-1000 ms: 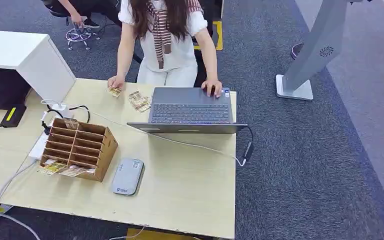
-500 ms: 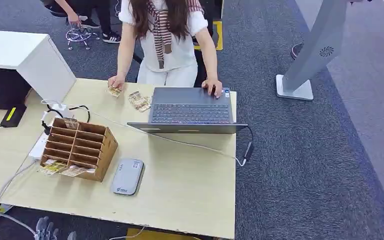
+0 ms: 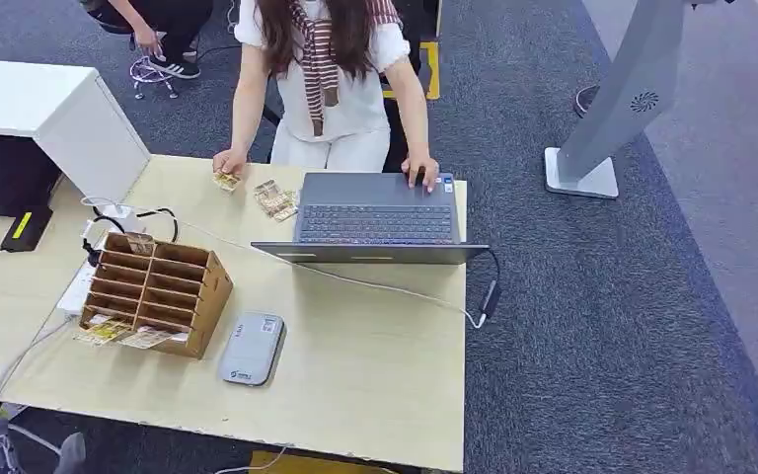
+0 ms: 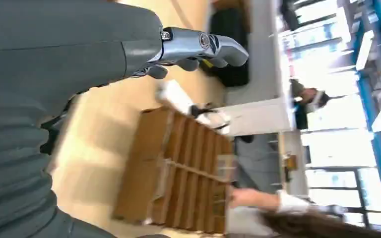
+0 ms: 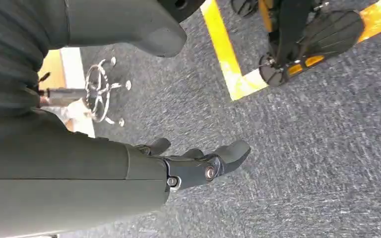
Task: Pass the card to the sensor for recognition and then transmit it.
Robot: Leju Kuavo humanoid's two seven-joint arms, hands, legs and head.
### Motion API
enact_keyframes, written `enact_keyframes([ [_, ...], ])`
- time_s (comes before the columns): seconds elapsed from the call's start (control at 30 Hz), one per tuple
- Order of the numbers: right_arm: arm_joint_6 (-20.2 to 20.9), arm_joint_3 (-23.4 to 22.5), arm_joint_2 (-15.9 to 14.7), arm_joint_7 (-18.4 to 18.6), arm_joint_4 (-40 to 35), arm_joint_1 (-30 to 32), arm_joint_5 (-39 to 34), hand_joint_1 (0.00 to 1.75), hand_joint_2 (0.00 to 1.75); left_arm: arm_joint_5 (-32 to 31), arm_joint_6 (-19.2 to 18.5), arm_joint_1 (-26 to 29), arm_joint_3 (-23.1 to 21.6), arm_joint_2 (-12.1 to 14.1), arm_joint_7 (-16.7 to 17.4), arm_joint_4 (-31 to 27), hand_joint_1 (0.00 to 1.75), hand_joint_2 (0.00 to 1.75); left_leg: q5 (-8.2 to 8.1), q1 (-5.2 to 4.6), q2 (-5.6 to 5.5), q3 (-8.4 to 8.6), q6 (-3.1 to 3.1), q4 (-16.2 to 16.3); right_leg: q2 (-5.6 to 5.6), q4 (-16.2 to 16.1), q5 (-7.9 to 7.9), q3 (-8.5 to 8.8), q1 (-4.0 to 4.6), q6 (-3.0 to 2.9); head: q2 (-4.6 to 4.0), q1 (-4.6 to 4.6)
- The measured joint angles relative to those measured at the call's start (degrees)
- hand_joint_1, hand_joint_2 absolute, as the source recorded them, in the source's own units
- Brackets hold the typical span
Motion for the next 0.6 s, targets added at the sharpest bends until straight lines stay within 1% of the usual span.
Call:
enact_keyframes([
  [0.1,0.15,1.05,0.00,0.81,0.24,-0.08,1.86,0.00,1.75,-2.89,0.66,-0.71,0.61,0.11,-0.46,-4.48,0.00,1.75,0.00,0.00,0.00,0.02,0.00,0.00,0.00,0.00,0.00,0.00,0.00,0.00,0.00,0.00],
  [0.17,0.55,1.86,-0.02,1.07,0.31,-0.17,3.26,0.00,1.75,-6.48,1.44,-1.95,0.83,0.88,-0.72,-5.71,0.00,1.75,0.00,0.00,0.00,0.04,0.00,0.00,0.00,0.00,0.00,0.00,0.00,0.00,0.00,0.00],
  [0.27,1.22,2.45,-0.04,1.20,0.33,-0.25,4.42,0.00,1.75,-11.00,3.08,-3.54,0.83,2.28,-0.61,-5.69,0.00,1.75,0.01,0.00,0.03,0.08,0.00,0.00,0.03,0.00,0.00,0.00,0.00,0.00,0.00,-0.06],
  [0.4,2.01,3.63,-0.42,1.05,0.37,-0.38,5.69,0.00,1.75,-16.75,6.08,-6.76,0.68,5.39,0.31,-5.10,0.00,1.75,0.01,0.00,0.03,0.07,0.00,0.00,0.04,0.00,0.00,0.00,0.00,0.00,0.00,-0.02],
  [0.6,3.37,5.01,-0.94,1.03,0.42,-0.65,7.54,0.00,1.75,-25.76,10.39,-11.67,-1.47,9.71,3.39,-2.54,0.00,1.75,0.01,0.00,0.04,0.07,0.00,0.01,0.06,0.00,0.02,0.00,0.00,0.00,0.00,0.00],
])
